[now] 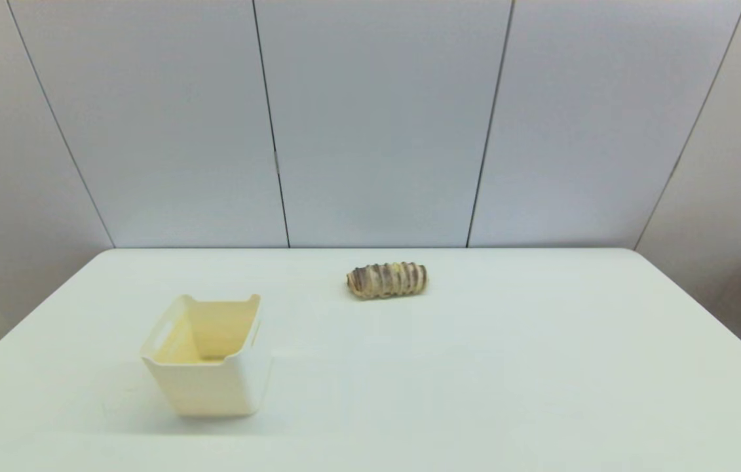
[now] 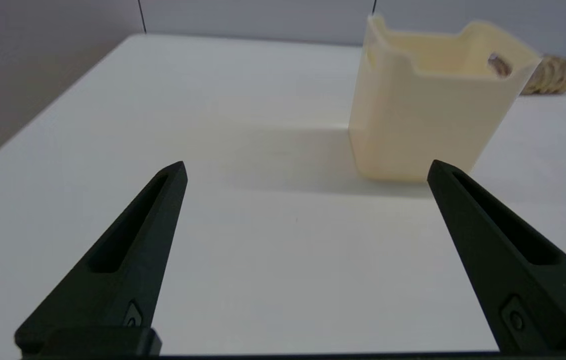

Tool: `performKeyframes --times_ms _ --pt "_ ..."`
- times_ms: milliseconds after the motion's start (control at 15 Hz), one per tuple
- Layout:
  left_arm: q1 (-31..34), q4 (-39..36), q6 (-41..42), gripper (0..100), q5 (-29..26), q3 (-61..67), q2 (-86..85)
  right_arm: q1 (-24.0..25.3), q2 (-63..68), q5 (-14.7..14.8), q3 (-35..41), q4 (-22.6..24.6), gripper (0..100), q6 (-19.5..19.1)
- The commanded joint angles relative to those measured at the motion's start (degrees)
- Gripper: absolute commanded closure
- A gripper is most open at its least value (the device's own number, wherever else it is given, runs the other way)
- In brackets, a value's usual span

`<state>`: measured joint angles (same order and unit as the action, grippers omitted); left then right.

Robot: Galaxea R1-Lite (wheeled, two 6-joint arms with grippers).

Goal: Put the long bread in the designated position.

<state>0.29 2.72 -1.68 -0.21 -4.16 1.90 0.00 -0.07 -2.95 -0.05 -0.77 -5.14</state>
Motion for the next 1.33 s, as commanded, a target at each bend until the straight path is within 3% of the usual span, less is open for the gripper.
performKeyframes --times_ms 67,267,467,933,1333 --pt "-2.05 9.67 3.18 0 -0.06 -20.45 16.47 0.00 0.07 -0.04 -0.04 -0.02 0 -0.04" --pt "-4.34 17.23 8.19 0 -0.06 -43.92 37.03 0.00 0.07 -0.04 -0.04 -0.02 0 -0.04" --pt "-4.69 18.29 13.72 0 -0.23 -60.00 52.85 0.00 0.07 -0.04 -0.04 -0.02 0 -0.04" --pt "-17.43 17.50 17.94 0 -6.03 -74.68 77.82 0.00 0.07 -0.04 -0.04 -0.02 0 -0.04" --pt "-24.55 10.47 25.24 0 -9.99 -79.34 92.58 0.00 0.07 -0.04 -0.04 -0.02 0 -0.04"
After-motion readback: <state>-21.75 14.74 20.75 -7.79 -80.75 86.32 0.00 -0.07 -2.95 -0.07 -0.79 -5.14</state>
